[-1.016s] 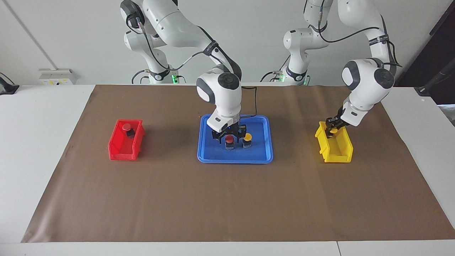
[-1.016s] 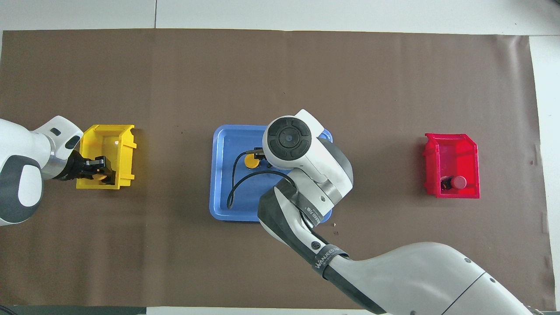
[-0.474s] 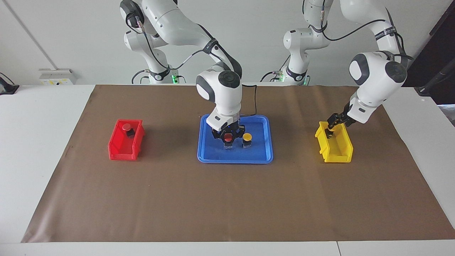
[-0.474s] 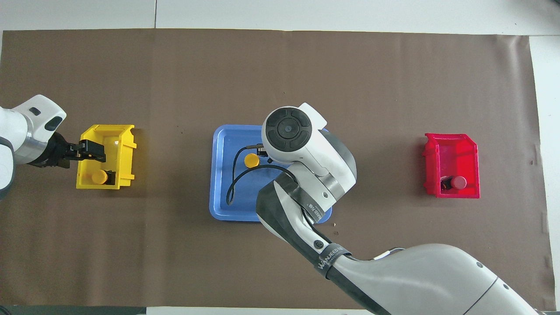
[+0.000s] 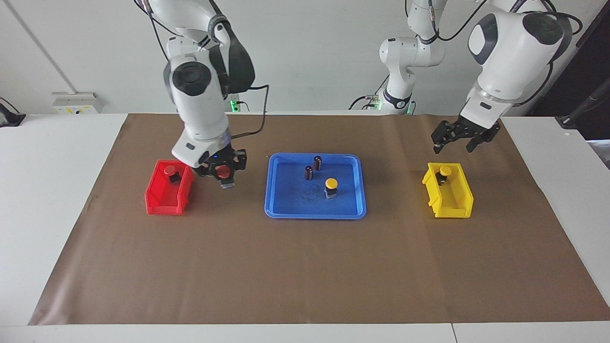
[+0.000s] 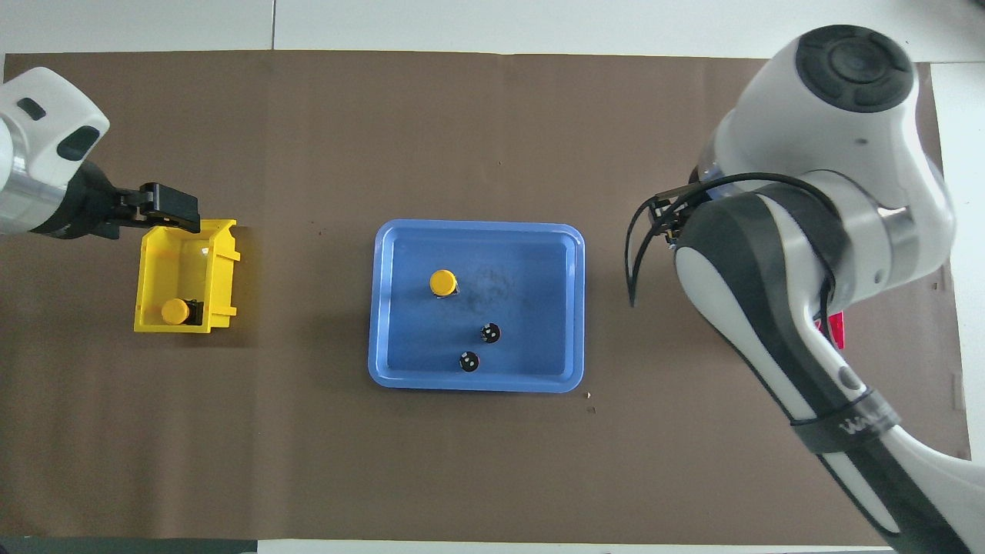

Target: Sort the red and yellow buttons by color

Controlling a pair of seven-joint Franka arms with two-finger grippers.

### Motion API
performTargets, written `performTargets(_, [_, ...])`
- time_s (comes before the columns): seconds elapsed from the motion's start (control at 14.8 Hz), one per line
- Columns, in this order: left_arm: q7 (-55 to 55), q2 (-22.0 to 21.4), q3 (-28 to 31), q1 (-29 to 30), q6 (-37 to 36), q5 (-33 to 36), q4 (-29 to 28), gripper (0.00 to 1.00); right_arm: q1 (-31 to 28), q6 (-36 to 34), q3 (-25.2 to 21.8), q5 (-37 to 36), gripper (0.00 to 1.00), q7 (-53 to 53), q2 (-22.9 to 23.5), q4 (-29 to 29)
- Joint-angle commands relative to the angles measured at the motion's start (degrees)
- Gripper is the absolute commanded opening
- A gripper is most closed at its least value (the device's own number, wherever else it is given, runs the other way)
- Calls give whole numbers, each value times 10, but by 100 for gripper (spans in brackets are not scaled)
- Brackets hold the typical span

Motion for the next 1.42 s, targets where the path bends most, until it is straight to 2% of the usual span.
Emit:
performTargets(0.0, [-181,24,3,-107,98,12,-64,100,-64,20,8,11,8,-80,-27,-62])
performTargets(0.14, [-259,70,4,-173,149,11,-64,100,-114,63,8,11,8,-143,-44,-109])
performTargets(0.27, [-312,113,5,-208,208,11,-64,100,-132,124,8,11,8,-170,-63,-167])
performTargets(0.47, [-322,143,4,-218,236,12,-67,100,-152,201,7,11,8,-205,-86,-238])
performTargets(0.68, [-322,162,4,-225,241,12,-68,96,-163,237,6,11,8,-222,-94,-273])
performTargets(0.74, [-324,162,4,-226,236,12,-68,74,-164,247,6,11,8,-222,-99,-281])
performTargets(0.81, [-328,162,4,-226,234,12,-69,3,-164,259,6,12,8,-222,-101,-293])
performTargets(0.95, [-340,163,3,-230,234,11,-63,1,-165,303,6,12,8,-220,-93,-315])
performTargets(1.08, [-340,162,4,-228,228,4,-52,1,-161,315,6,12,8,-209,-93,-323])
performTargets(1.22, [-329,159,10,-213,169,5,-7,1,-157,331,6,12,8,-192,-93,-333])
performTargets(1.35, [-262,154,12,-165,101,9,35,1,-159,336,6,12,11,-197,-89,-335])
